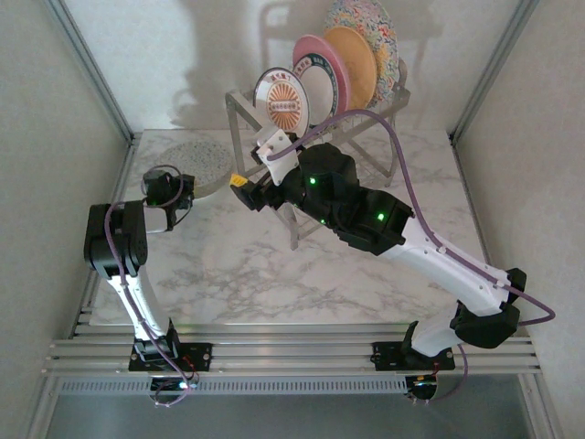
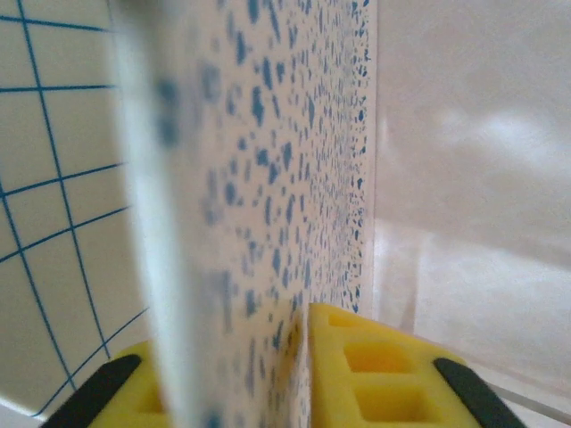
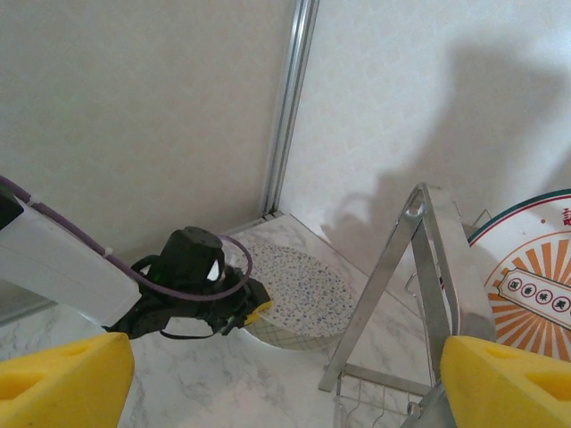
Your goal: Unload the plates from the dish rack
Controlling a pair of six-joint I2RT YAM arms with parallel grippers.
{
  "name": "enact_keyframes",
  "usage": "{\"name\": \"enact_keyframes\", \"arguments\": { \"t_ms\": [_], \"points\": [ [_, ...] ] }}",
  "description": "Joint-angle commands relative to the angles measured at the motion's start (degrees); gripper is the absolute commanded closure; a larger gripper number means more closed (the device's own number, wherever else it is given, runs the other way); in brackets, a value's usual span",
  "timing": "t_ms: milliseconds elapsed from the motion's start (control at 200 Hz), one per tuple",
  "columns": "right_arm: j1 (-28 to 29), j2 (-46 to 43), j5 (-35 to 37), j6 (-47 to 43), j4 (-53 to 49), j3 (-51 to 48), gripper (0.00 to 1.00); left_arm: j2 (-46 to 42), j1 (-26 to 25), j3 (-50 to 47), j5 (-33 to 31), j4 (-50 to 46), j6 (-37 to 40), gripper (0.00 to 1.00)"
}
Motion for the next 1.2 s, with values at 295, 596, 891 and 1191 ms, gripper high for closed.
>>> {"name": "enact_keyframes", "arguments": {
  "t_ms": [295, 596, 891, 1191],
  "points": [
    [0.5, 0.3, -0.6, 0.5, 0.3, 2.0, 0.1, -2.4, 0.5, 4.7, -0.5, -12.9, 4.2, 0.52],
    [0.5, 0.0, -0.7, 0.9, 0.6, 1.7, 0.1, -4.0, 0.5, 6.4, -1.0, -20.8, 5.6, 0.36],
    [0.6, -0.9, -0.5, 1.0, 0.5, 1.4, 0.1, -6.1, 0.6, 7.4, -3.4, -27.5, 7.5, 0.32],
    [0.5, -2.1, 0.4, 0.0, -0.4, 1.3, 0.1, -9.2, 0.5, 6.9, -5.4, -31.8, 8.7, 0.24]
  ]
}}
